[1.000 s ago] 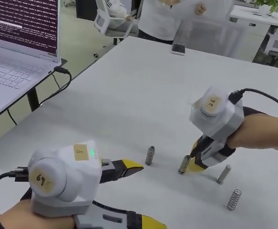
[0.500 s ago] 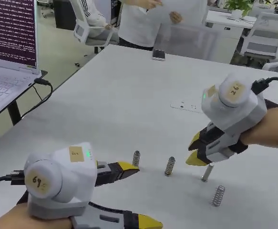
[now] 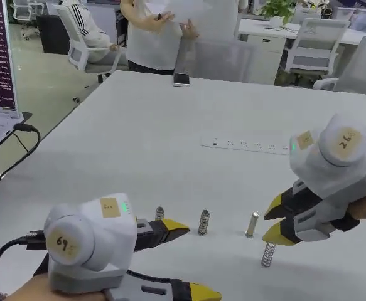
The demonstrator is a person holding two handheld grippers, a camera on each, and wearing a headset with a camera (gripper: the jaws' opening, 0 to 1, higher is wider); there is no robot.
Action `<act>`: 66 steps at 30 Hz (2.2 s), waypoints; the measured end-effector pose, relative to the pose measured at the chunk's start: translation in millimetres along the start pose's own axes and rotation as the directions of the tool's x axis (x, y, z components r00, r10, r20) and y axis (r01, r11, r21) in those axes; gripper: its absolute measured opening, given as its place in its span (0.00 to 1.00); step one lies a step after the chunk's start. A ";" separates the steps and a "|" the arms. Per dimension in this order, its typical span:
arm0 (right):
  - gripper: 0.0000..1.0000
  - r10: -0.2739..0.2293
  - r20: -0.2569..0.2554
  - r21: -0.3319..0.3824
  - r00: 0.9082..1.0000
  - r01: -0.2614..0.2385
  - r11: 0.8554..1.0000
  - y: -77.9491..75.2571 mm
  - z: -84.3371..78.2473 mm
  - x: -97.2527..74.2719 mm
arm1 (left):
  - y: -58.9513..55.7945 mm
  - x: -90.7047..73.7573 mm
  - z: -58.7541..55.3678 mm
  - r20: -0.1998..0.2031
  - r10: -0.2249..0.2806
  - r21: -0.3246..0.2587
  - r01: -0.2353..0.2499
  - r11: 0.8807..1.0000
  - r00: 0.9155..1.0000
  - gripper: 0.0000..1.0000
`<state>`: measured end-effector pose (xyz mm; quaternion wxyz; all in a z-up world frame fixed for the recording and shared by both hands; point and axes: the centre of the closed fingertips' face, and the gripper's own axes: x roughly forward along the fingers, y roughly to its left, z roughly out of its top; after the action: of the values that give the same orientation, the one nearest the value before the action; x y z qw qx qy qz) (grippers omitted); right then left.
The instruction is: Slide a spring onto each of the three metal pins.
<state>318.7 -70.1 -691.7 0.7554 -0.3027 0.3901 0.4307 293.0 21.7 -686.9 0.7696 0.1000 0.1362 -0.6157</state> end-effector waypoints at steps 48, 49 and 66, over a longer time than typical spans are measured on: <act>0.80 -0.271 0.314 0.441 0.910 0.113 0.891 16.7 -51.9 -16.0 | 6.9 133.1 -23.0 -0.185 0.044 -0.042 -0.052 0.998 0.982 0.34; 0.80 -0.272 0.317 0.446 0.908 0.110 0.888 17.1 -52.2 -15.8 | 8.4 137.3 -24.7 -0.190 0.050 -0.047 -0.060 0.997 0.981 0.34; 0.78 -0.277 0.299 0.484 0.913 0.105 0.869 22.4 -59.7 -6.1 | 21.0 167.8 -47.7 -0.233 0.129 -0.018 -0.137 0.990 0.964 0.20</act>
<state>277.2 -110.0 -719.8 0.9029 -0.0701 0.3035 0.2961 343.6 -112.8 -788.0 0.7897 0.1670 0.2283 -0.5444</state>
